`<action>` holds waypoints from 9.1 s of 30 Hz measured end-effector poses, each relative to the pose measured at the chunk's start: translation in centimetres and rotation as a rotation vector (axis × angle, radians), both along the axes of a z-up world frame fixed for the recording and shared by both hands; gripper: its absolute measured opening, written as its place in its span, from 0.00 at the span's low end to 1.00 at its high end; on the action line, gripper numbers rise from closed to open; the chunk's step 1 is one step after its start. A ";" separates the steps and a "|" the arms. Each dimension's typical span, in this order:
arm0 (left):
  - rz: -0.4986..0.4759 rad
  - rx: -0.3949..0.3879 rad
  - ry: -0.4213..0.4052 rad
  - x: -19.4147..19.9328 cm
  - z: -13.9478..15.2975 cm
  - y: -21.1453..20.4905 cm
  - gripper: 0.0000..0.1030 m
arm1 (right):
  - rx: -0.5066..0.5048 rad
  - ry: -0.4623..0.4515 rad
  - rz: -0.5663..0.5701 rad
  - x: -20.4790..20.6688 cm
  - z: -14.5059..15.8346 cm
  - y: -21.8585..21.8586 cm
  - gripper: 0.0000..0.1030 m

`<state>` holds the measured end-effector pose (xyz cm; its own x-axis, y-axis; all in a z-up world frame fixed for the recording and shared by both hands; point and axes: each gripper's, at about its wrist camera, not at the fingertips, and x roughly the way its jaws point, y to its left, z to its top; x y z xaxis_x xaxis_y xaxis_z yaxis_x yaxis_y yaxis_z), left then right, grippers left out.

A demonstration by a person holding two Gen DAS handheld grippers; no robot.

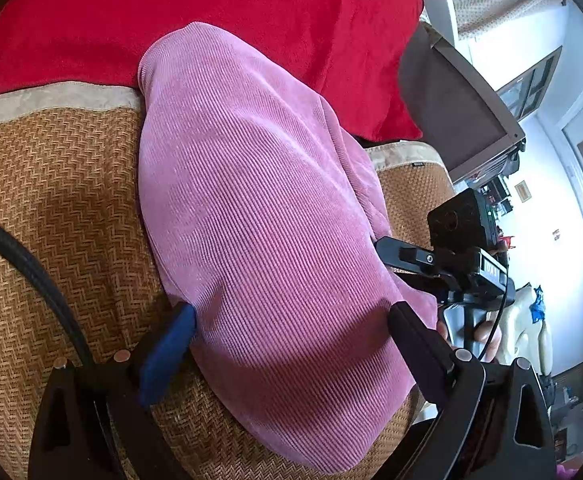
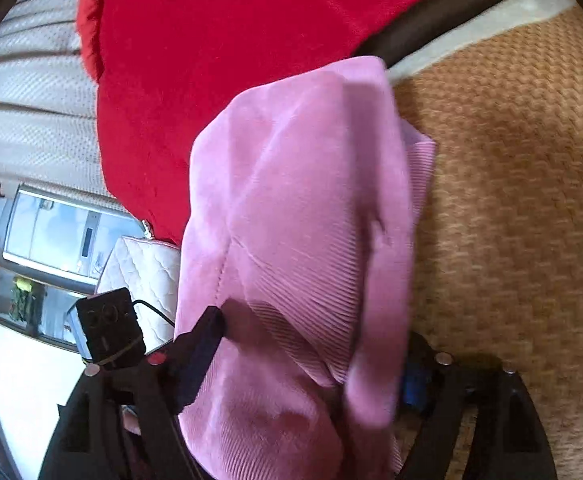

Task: Fold large clothes

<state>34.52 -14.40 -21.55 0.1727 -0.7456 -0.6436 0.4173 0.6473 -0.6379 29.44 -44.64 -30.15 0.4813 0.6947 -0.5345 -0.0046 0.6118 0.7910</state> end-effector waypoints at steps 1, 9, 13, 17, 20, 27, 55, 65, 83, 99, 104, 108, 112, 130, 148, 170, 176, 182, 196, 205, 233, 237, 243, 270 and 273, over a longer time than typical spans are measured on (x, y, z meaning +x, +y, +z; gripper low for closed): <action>0.000 -0.009 0.003 0.1 0.0 0.0 0.94 | 0.003 -0.015 0.001 0.1 0.0 0.4 0.82; 0.017 -0.040 -0.081 -0.2 0.9 1.4 0.86 | 0.004 -0.039 -0.036 0.3 0.3 2.3 0.70; 0.014 -0.054 -0.121 -0.3 1.9 2.3 0.74 | 0.012 -0.057 -0.049 0.2 1.0 3.5 0.60; 0.031 -0.056 -0.132 -0.3 2.6 3.5 0.70 | 0.011 -0.082 -0.038 0.3 2.0 4.9 0.56; 0.050 -0.057 -0.149 -0.6 3.5 5.1 0.69 | 0.015 -0.089 -0.018 0.8 1.9 6.0 0.56; 0.067 -0.026 -0.182 -2.6 4.9 8.1 0.69 | 0.050 -0.122 0.036 0.1 2.9 9.4 0.55; 0.084 0.053 -0.151 -5.6 2.1 10.5 0.72 | 0.098 0.026 -0.038 3.2 -1.5 14.6 0.72; 0.103 0.050 -0.379 -9.2 9.1 12.9 0.57 | -0.022 -0.211 -0.011 2.5 5.1 18.0 0.49; 0.124 0.409 -0.421 -11.1 5.4 9.4 0.72 | -0.029 -0.025 -0.029 2.9 1.1 19.3 0.61; 0.128 0.463 -0.455 -11.4 5.4 8.2 0.77 | -0.391 -0.306 -0.081 3.5 9.3 22.7 0.51; 0.117 0.455 -0.440 -10.8 4.9 8.0 0.78 | -0.440 -0.116 -0.027 9.2 3.7 25.8 0.49; 0.108 0.437 -0.420 -10.7 5.8 8.6 0.78 | -0.455 -0.143 -0.038 8.7 4.6 26.0 0.51; 0.150 0.371 -0.448 -11.1 8.4 10.9 0.78 | -0.455 -0.201 -0.036 5.1 7.1 24.2 0.51; 0.194 0.582 -0.374 -9.8 3.9 11.3 0.86 | -0.656 -0.205 0.137 -4.6 4.8 27.3 0.51; 0.305 0.550 -0.440 -12.9 2.9 11.5 0.92 | -0.644 -0.284 0.003 3.4 11.4 25.5 0.50; 0.436 0.595 -0.439 -14.5 6.4 11.2 0.94 | -0.660 -0.292 -0.050 1.9 12.0 22.4 0.51; 0.545 0.691 -0.538 -18.4 9.8 11.2 0.94 | -0.692 -0.316 -0.098 -7.1 14.7 19.9 0.57; 0.600 0.765 -0.640 -21.2 13.4 11.2 0.94 | -0.716 -0.353 -0.121 -13.6 17.5 19.9 0.69; 0.683 0.705 -0.767 -29.7 20.9 12.2 0.94 | -0.794 -0.406 -0.165 -23.2 20.2 23.6 0.69; 0.720 0.632 -0.846 -32.7 23.1 13.8 0.98 | -0.954 -0.495 -0.249 -26.4 22.6 27.3 0.69; 0.800 0.582 -0.914 -35.7 25.8 15.1 0.98 | -1.060 -0.649 -0.350 -30.8 26.8 30.6 0.69; 0.809 0.561 -0.927 -36.3 26.3 15.4 0.98 | -1.069 -0.654 -0.359 -31.2 27.0 30.8 0.69; 0.821 0.549 -0.939 -36.8 26.7 15.6 0.98 | -1.075 -0.668 -0.383 -32.1 27.7 30.7 0.69; 0.792 0.491 -0.981 -39.5 28.0 14.9 0.99 | -1.064 -0.684 -0.469 -35.3 29.9 28.6 0.69; 0.791 0.490 -0.981 -39.4 28.0 14.9 0.99 | -1.061 -0.686 -0.478 -35.4 30.0 28.4 0.69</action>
